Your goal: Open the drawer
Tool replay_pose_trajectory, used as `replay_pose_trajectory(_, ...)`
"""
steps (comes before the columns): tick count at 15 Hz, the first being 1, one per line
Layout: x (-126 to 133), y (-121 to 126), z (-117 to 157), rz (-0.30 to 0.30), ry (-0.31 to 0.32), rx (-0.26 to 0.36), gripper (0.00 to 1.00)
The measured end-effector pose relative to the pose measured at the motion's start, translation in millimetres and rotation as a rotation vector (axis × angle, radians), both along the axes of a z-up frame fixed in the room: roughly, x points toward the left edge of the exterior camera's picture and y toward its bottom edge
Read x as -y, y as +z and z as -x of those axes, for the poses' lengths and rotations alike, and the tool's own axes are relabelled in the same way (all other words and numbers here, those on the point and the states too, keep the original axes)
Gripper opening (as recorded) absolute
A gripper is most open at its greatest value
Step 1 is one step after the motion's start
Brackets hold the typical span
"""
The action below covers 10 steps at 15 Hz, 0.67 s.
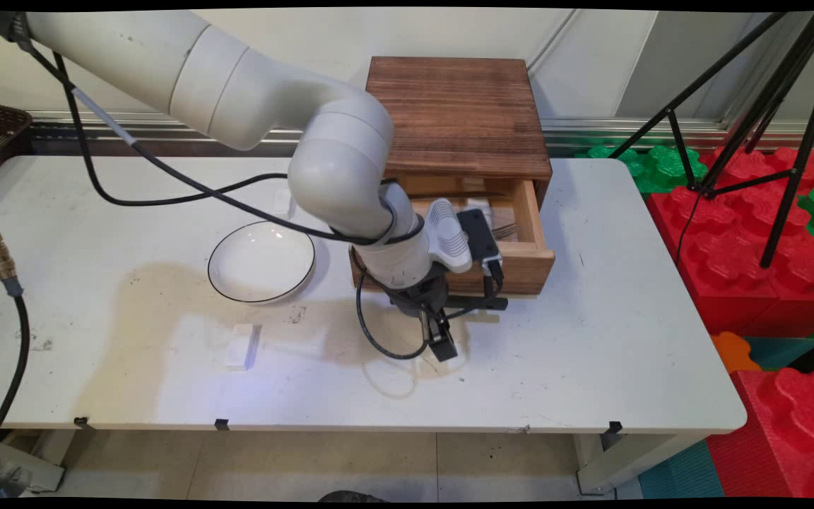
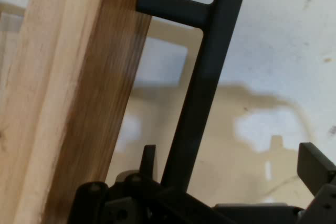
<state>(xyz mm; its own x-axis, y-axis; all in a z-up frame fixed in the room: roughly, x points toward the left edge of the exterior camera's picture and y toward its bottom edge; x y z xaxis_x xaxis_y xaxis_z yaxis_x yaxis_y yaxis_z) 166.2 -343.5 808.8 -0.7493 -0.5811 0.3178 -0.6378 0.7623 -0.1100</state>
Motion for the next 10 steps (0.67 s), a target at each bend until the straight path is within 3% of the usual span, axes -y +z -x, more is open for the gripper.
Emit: replay_pose_trajectory(10,-37.8,2.1,14.8,-0.03,-0.046,-0.013,1.0)
